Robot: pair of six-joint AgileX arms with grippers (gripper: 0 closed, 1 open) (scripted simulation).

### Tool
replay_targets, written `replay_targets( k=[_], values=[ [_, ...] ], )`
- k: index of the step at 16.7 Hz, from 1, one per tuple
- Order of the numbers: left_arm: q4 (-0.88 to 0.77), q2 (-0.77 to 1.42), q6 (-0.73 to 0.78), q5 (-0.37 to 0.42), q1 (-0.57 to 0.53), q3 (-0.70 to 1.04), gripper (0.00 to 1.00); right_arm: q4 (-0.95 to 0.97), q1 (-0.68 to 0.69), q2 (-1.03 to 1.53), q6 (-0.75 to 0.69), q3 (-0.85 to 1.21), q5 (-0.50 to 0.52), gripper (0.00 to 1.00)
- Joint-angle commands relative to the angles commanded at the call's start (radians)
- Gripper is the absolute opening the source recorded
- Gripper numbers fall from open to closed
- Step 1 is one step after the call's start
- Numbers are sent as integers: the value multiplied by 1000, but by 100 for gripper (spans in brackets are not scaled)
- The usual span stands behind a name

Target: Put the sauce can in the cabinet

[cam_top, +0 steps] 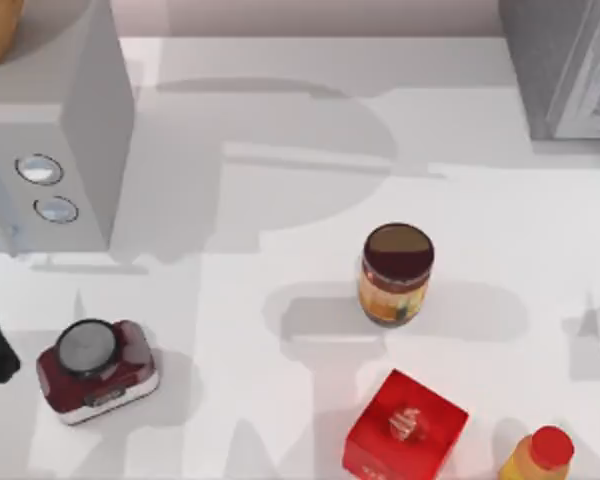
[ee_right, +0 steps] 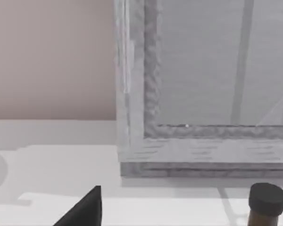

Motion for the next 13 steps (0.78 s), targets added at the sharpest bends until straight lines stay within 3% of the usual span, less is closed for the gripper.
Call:
replay_targets(
  k=[5,13],
  values=[
    [0,0,0,0,0,0,100,53,17,48,15,22,-43,100],
    [0,0,0,0,0,0,100,556,126,509,86,244,-347,100]
  ],
)
